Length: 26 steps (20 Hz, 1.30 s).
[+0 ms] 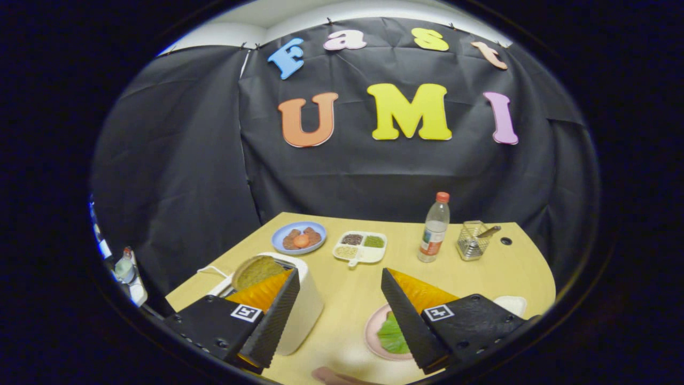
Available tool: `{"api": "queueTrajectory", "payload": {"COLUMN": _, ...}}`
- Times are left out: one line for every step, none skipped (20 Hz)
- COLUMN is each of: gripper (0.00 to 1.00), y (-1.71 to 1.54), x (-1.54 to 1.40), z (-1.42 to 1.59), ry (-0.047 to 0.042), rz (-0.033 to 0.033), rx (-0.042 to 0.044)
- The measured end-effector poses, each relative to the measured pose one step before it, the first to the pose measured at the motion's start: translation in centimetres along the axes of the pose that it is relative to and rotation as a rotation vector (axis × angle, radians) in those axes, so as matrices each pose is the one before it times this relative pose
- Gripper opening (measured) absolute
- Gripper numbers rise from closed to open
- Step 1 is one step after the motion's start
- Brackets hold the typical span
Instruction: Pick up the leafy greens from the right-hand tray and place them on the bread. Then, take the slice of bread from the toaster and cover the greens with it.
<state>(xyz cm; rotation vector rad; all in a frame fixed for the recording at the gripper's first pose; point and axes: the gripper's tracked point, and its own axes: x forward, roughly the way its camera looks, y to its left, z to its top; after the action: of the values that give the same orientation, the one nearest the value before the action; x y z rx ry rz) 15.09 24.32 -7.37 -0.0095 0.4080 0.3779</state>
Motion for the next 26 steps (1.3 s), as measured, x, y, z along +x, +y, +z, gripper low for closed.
{"api": "queueTrajectory", "payload": {"gripper": 0.94, "y": 1.551, "x": 0.155, "z": 0.272, "ry": 0.00161, "rz": 0.01891, "rx": -0.01104}}
{"api": "queueTrajectory", "payload": {"gripper": 0.94, "y": 1.456, "x": 0.213, "z": 0.130, "ry": 0.00329, "rz": 0.01463, "rx": -0.00979}}
{"api": "queueTrajectory", "payload": {"gripper": 0.94, "y": 1.508, "x": 0.373, "z": -0.039, "ry": 0.00320, "rz": 0.01433, "rx": -0.01003}}
{"api": "queueTrajectory", "payload": {"gripper": 0.94, "y": 1.143, "x": 0.510, "z": -0.015, "ry": 0.00453, "rz": 0.00464, "rx": -0.01317}}
{"api": "queueTrajectory", "payload": {"gripper": 0.94, "y": 0.889, "x": 0.504, "z": -0.203, "ry": 0.00745, "rz": -0.00270, "rx": -0.00639}}
{"api": "queueTrajectory", "payload": {"gripper": 0.94, "y": 1.010, "x": 0.556, "z": -0.177, "ry": 0.00984, "rz": 0.00070, "rx": -0.00009}}
{"api": "queueTrajectory", "payload": {"gripper": 0.94, "y": 1.153, "x": 0.589, "z": -0.290, "ry": 0.01236, "rz": 0.00357, "rx": 0.00244}}
{"api": "queueTrajectory", "payload": {"gripper": 0.94, "y": 0.964, "x": 0.615, "z": -0.203, "ry": 0.01351, "rz": 0.00273, "rx": 0.00360}}
{"api": "queueTrajectory", "payload": {"gripper": 0.94, "y": 0.594, "x": 0.721, "z": -0.580, "ry": 0.03087, "rz": -0.01066, "rx": 0.00037}}
{"api": "queueTrajectory", "payload": {"gripper": 0.94, "y": 0.180, "x": 0.515, "z": -0.317, "ry": 0.02060, "rz": -0.01807, "rx": -0.00233}}
{"api": "queueTrajectory", "payload": {"gripper": 0.94, "y": 0.181, "x": 0.702, "z": -0.111, "ry": 0.01726, "rz": -0.02604, "rx": 0.00328}}
{"api": "queueTrajectory", "payload": {"gripper": 0.94, "y": -0.016, "x": 0.600, "z": 0.103, "ry": 0.00751, "rz": -0.02654, "rx": -0.00356}}
{"api": "queueTrajectory", "payload": {"gripper": 0.94, "y": -0.031, "x": 0.574, "z": 0.038, "ry": 0.00753, "rz": -0.02808, "rx": -0.00398}}
{"api": "queueTrajectory", "payload": {"gripper": 0.94, "y": -0.055, "x": 0.411, "z": -0.094, "ry": 0.01196, "rz": -0.02454, "rx": -0.00231}}
{"api": "queueTrajectory", "payload": {"gripper": 0.94, "y": 0.187, "x": 0.245, "z": -0.411, "ry": 0.01778, "rz": -0.01849, "rx": 0.00333}}
{"api": "queueTrajectory", "payload": {"gripper": 0.94, "y": 0.265, "x": 0.306, "z": -0.232, "ry": 0.01599, "rz": -0.00734, "rx": -0.00216}}
{"api": "queueTrajectory", "payload": {"gripper": 0.94, "y": 0.014, "x": 0.399, "z": -0.316, "ry": 0.01885, "rz": -0.01750, "rx": -0.00161}}
{"api": "queueTrajectory", "payload": {"gripper": 0.89, "y": -0.479, "x": 0.255, "z": -0.466, "ry": 0.01742, "rz": -0.03363, "rx": 0.00066}}
{"api": "queueTrajectory", "payload": {"gripper": 0.83, "y": -0.173, "x": 0.194, "z": -0.398, "ry": 0.01699, "rz": -0.02067, "rx": 0.00530}}
{"api": "queueTrajectory", "payload": {"gripper": 0.78, "y": 0.066, "x": 0.000, "z": -0.212, "ry": 0.00930, "rz": -0.00481, "rx": 0.00566}}
{"api": "queueTrajectory", "payload": {"gripper": 0.73, "y": 0.016, "x": 0.077, "z": -0.119, "ry": 0.00331, "rz": -0.00769, "rx": 0.00885}}
{"api": "queueTrajectory", "payload": {"gripper": 0.72, "y": -0.371, "x": -0.137, "z": 0.153, "ry": -0.00298, "rz": -0.01907, "rx": 0.01291}}
{"api": "queueTrajectory", "payload": {"gripper": 0.61, "y": -0.096, "x": -0.089, "z": 0.030, "ry": -0.00404, "rz": -0.00990, "rx": 0.00663}}
{"api": "queueTrajectory", "payload": {"gripper": 0.49, "y": -0.087, "x": -0.172, "z": -0.092, "ry": 0.00009, "rz": -0.00206, "rx": 0.00326}}
{"api": "queueTrajectory", "payload": {"gripper": 0.38, "y": 0.187, "x": 0.108, "z": -0.146, "ry": 0.00064, "rz": 0.00167, "rx": 0.00880}}
{"api": "queueTrajectory", "payload": {"gripper": 0.38, "y": 0.061, "x": -0.141, "z": -0.072, "ry": 0.00191, "rz": 0.00110, "rx": 0.01034}}
